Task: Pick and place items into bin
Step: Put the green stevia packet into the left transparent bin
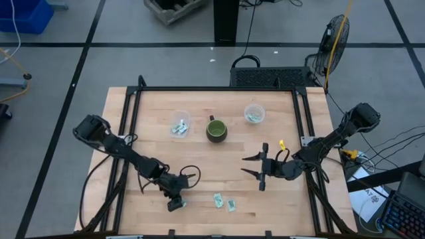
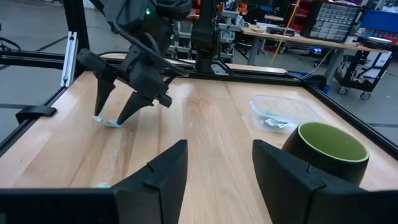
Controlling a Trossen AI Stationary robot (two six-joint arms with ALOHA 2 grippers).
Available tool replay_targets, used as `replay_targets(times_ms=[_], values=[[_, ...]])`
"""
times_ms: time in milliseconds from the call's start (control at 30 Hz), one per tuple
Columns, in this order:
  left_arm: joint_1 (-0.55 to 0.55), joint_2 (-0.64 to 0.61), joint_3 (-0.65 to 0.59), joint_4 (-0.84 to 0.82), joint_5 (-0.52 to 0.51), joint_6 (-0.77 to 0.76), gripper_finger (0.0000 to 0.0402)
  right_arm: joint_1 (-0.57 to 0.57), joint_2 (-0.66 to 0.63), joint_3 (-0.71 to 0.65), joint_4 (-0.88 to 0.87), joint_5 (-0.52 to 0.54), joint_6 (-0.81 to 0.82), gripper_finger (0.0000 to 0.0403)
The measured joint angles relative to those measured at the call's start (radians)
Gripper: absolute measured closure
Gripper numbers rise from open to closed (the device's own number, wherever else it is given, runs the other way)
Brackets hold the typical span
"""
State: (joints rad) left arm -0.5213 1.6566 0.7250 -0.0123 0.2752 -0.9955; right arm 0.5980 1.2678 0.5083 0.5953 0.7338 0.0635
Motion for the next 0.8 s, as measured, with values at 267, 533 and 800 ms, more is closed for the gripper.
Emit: replay_targets(times_ms=[267, 533, 800], values=[[0.043, -0.09, -0.001, -0.071, -0.038, 0.056, 0.0179, 0.0, 0.0, 0.0, 0.005, -0.001, 0.003, 0.0232], [0.052, -0.218, 0.0, -0.224, -0.12, 0.058, 0.0179, 0.0, 0.0, 0.001, 0.005, -0.002, 0.003, 0.0232], [0.038, -0.206, -0.001, -0.28, -0.157, 0.022, 0.0179, 0.0, 0.0, 0.001, 0.007, -0.002, 0.0, 0.0232]])
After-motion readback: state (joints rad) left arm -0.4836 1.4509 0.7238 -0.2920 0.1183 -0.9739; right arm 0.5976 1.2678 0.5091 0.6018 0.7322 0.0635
